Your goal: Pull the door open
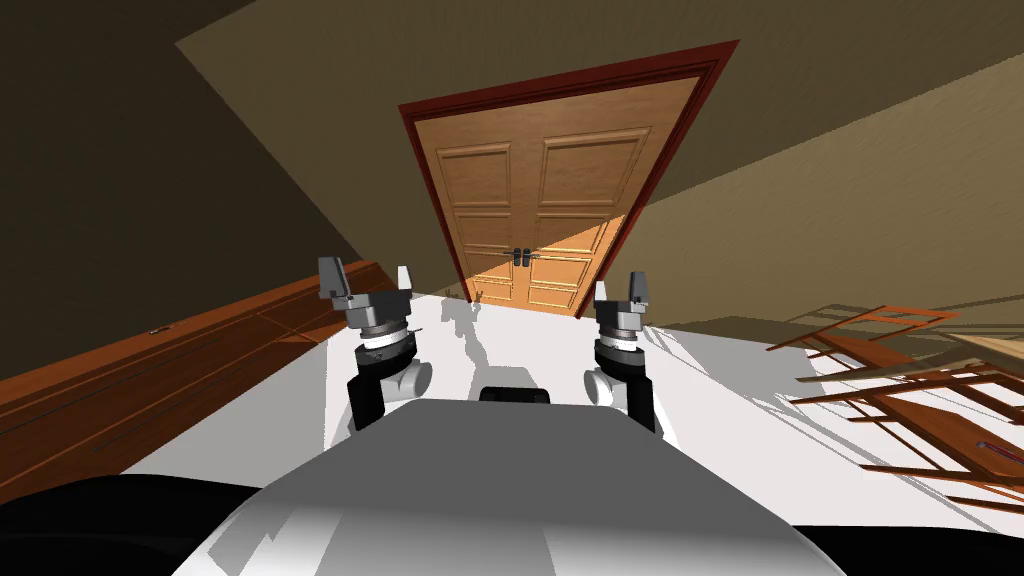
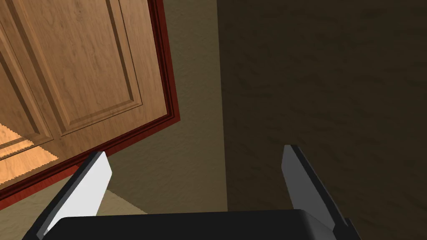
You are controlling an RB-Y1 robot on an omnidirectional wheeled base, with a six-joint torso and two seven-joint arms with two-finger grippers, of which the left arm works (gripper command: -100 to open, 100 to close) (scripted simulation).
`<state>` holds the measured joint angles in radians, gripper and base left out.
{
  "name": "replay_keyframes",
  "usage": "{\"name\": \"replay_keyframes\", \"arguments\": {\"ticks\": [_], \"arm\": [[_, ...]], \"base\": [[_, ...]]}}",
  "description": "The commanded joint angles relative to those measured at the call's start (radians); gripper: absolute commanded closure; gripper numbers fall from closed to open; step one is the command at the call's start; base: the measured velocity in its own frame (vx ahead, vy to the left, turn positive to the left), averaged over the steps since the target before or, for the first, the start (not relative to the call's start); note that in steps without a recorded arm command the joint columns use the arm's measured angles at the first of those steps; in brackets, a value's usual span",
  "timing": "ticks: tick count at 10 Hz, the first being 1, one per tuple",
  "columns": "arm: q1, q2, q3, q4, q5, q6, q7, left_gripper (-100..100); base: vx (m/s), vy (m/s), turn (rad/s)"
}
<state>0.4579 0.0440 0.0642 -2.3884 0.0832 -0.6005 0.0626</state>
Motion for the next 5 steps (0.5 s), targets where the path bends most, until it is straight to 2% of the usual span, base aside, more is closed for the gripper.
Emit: {"name": "replay_keyframes", "arguments": {"ticks": [1,3,5], "arm": [[-0.012,0.011,0.003,0.035,0.002,0.007,0.005,-100],[-0.018,0.016,0.004,0.053,0.003,0.01,0.007,-100],[-0.035,0.03,0.008,0.101,0.006,0.02,0.013,-100]], "base": [[0.103,-0.019,-0.082],[0.125,-0.023,-0.046],[0.125,-0.022,-0.069]]}}
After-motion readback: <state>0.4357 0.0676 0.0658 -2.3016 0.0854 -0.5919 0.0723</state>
